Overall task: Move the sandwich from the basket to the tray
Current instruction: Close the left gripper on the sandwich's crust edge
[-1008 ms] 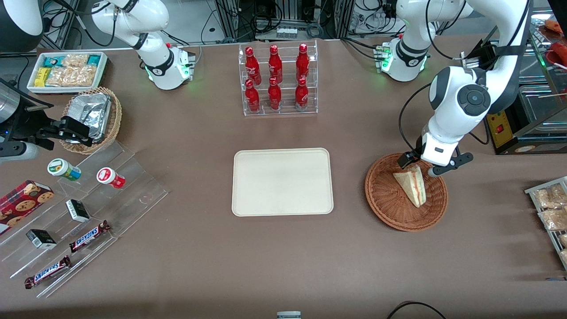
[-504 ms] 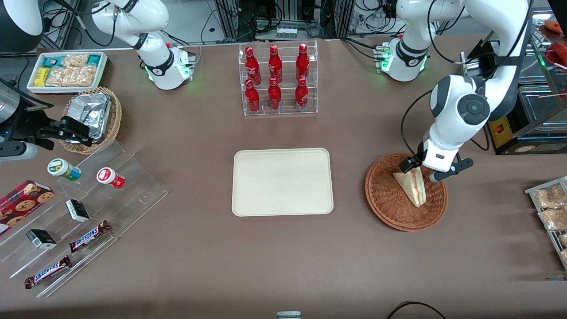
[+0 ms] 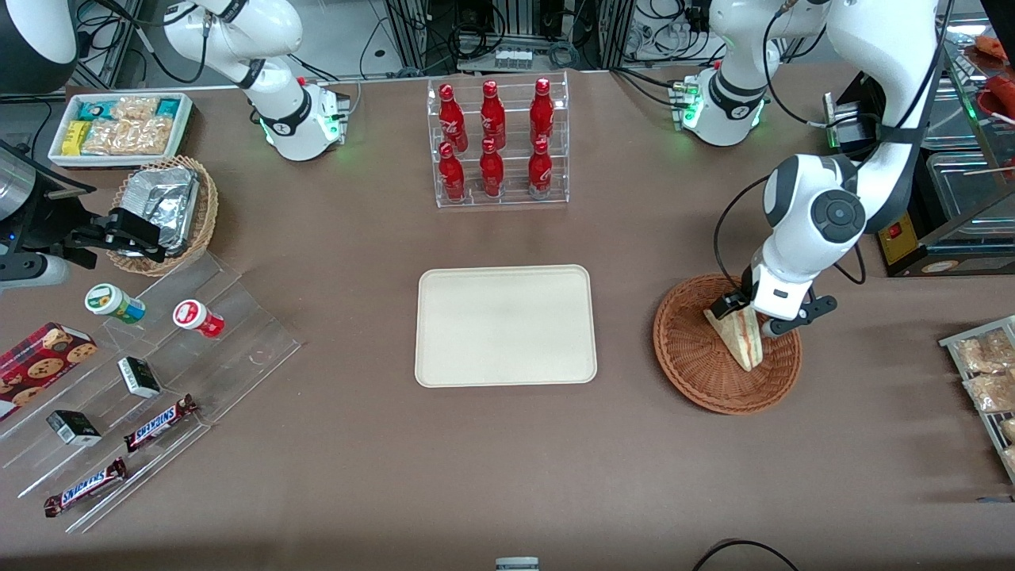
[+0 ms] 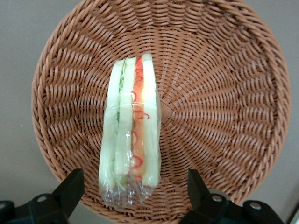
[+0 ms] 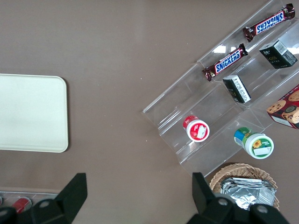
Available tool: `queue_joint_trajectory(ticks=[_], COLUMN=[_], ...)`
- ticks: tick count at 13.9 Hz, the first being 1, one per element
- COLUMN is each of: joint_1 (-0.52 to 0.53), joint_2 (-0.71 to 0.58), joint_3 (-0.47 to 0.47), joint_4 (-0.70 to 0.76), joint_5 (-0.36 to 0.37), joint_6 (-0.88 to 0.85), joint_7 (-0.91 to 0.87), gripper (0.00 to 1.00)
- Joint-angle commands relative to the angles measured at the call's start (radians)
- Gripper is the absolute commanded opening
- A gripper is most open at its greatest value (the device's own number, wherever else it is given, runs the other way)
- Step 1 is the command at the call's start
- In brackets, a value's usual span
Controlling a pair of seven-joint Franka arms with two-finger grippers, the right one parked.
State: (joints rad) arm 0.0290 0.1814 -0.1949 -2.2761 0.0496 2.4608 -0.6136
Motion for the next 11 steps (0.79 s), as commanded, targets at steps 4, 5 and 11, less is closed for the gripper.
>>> queue_joint_trajectory(ticks=[4, 5, 11], joint_1=[0.026, 0.026, 0.026], joint_2=[0.013, 0.013, -0.006], joint_3=[-0.003, -0.003, -0.003], joint_4=[0.006, 0.006, 0.010], joint_5=[0.019, 0.019, 0.019], joint_6=[0.014, 0.014, 0.000], joint_7=[-0.002, -0.002, 0.003], gripper=[0.40, 0.22, 0.00])
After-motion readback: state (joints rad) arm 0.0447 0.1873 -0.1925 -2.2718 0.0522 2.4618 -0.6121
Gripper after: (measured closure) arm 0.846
